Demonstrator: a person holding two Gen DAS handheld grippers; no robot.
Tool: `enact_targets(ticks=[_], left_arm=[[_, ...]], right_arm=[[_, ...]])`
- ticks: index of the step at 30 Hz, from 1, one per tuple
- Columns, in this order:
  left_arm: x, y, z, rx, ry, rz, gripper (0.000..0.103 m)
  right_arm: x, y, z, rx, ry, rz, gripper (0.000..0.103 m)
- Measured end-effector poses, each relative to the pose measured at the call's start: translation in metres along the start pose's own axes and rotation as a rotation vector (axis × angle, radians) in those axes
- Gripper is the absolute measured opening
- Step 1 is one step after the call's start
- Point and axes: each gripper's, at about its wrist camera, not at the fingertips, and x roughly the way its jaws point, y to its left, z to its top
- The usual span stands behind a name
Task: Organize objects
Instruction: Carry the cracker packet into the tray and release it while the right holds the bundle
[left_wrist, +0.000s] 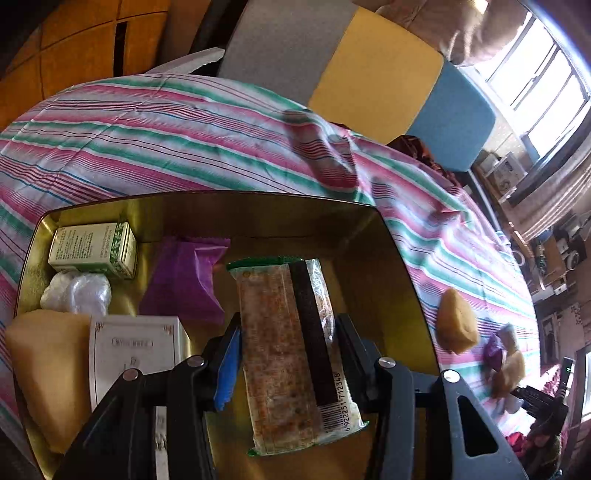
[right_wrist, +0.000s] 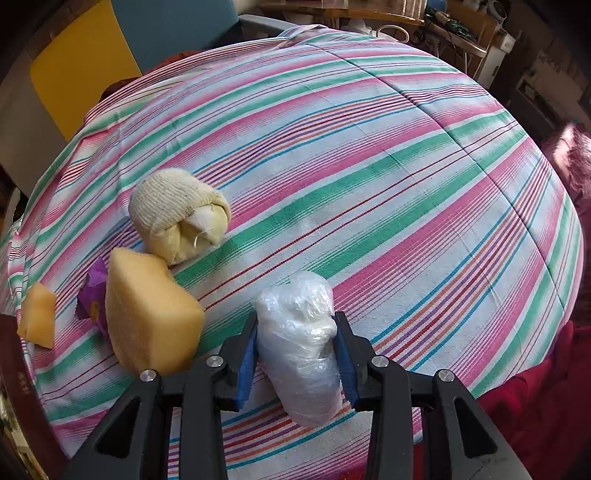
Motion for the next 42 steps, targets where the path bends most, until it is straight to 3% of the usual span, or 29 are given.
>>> enact_targets(ticks=[9, 14, 20, 31, 42], left_arm=[[0.031, -0.009, 0.027, 0.056, -0.007, 0.134, 0.048], [0.045, -0.002, 0.032, 0.026, 0.024, 0.143, 0.048], [0.044, -0.004, 0.025, 0.059, -0.009, 0.173, 0.049], [0.015, -0.011, 0.015, 0.113, -0.118, 0.201, 0.049], [-0.045, -0.027, -0.011, 0.189, -0.251, 0.151, 0.049]], right_arm=[[-0.002, -0.011, 0.006, -0.007, 0.002, -0.002, 0.04], [-0.004, -0.01, 0.001, -0.006, 0.001, -0.002, 0.04], [-0.008, -0.023, -0.001, -0.009, 0.001, 0.0, 0.04], [-0.011, -0.029, 0.003, -0.018, 0.0, -0.007, 0.04], [-0.018, -0.043, 0.008, -0.024, -0.006, -0.016, 0.039]])
